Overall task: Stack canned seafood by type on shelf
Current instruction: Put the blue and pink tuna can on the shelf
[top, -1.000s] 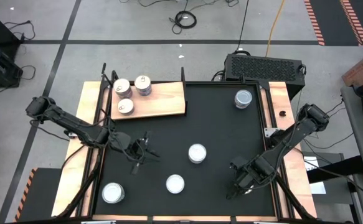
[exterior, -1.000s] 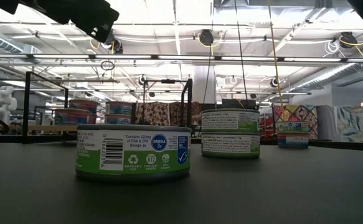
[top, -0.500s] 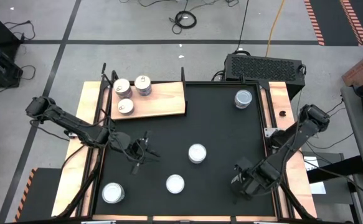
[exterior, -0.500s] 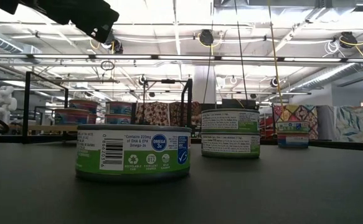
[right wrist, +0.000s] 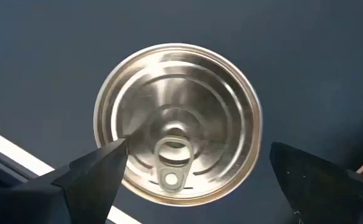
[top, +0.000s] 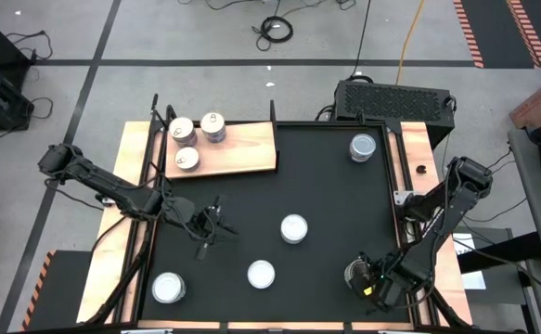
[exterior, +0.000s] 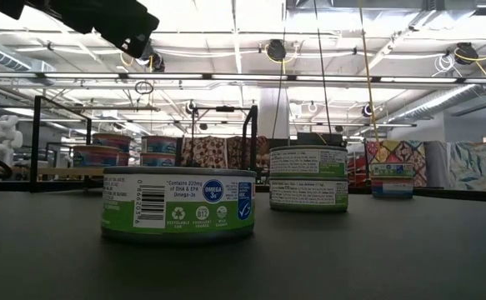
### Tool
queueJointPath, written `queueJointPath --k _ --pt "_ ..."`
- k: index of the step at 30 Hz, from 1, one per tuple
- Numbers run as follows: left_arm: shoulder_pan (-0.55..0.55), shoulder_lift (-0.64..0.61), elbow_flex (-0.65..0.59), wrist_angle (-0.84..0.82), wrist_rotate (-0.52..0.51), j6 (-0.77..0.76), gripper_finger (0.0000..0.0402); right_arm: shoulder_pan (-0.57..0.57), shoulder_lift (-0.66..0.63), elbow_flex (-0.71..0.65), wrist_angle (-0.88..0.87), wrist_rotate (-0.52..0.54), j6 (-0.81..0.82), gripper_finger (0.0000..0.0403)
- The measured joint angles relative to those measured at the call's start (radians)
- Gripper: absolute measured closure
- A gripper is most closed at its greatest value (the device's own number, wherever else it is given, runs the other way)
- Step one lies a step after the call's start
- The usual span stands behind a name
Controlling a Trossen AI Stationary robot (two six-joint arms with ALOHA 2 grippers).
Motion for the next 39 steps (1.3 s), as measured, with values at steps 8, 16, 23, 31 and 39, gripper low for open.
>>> queueJointPath --k 8,16,23,31,39 --pt "0.0 0.0 0.0 0.0 0.0 0.0 0.0311 0.016 0.0 -0.019 0.034 0.104 0.047 0.0026" --pt "0.0 0.0 0.0 -0.001 0.0 0.0 0.0311 0.015 0.0 -0.019 0.046 0.103 0.045 0.0105" --pt "0.0 0.0 0.0 -0.001 0.0 0.0 0.0311 0.015 0.0 -0.019 0.047 0.105 0.036 0.0214" --pt "0.0 0.0 0.0 -0.002 0.0 0.0 0.0311 0.015 -0.001 -0.018 0.016 0.104 0.026 0.0321" --pt "0.0 0.0 0.0 -0.002 0.0 0.0 0.0311 0.015 -0.003 -0.016 -0.017 0.103 0.01 0.0396"
